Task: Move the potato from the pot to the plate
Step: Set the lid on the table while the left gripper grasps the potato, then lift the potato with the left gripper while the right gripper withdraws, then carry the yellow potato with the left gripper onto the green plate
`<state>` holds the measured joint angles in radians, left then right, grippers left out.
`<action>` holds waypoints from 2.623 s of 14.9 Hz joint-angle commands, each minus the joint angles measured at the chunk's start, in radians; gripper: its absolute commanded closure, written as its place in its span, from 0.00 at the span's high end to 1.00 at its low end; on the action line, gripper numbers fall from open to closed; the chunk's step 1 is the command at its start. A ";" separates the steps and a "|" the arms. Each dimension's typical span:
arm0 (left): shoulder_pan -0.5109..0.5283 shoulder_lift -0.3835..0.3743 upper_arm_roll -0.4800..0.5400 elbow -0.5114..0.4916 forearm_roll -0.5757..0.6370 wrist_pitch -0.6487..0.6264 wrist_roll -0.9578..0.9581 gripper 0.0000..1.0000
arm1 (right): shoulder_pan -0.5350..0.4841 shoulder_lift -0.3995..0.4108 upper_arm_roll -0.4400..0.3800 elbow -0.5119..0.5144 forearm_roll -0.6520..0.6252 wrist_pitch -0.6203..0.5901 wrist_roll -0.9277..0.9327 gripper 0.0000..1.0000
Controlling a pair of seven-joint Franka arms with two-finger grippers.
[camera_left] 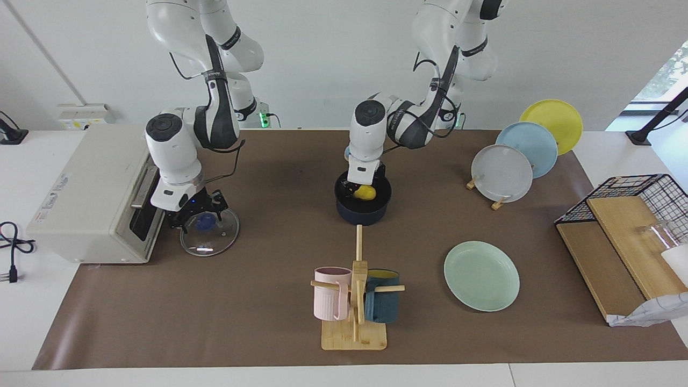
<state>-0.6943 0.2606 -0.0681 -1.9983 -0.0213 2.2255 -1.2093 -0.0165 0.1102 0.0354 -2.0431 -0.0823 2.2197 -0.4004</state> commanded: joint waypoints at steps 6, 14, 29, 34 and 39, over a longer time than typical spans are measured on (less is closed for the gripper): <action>-0.014 -0.007 0.016 -0.019 -0.016 0.016 0.019 0.09 | -0.007 -0.073 0.035 0.204 0.029 -0.345 0.099 1.00; 0.036 -0.118 0.017 0.055 -0.016 -0.161 0.178 0.01 | -0.007 -0.144 0.057 0.428 0.068 -0.713 0.284 1.00; 0.490 0.049 0.027 0.474 -0.065 -0.347 0.950 0.00 | 0.007 -0.165 0.041 0.426 0.068 -0.764 0.365 1.00; 0.548 0.205 0.025 0.501 0.000 -0.161 1.119 0.00 | 0.012 -0.170 0.043 0.432 0.055 -0.769 0.382 1.00; 0.570 0.298 0.027 0.541 0.024 -0.081 1.221 0.00 | 0.020 -0.178 0.029 0.417 0.058 -0.758 0.382 1.00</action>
<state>-0.1393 0.5226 -0.0333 -1.5023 -0.0244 2.1304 -0.0365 -0.0065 -0.0550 0.0744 -1.6137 -0.0261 1.4529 -0.0387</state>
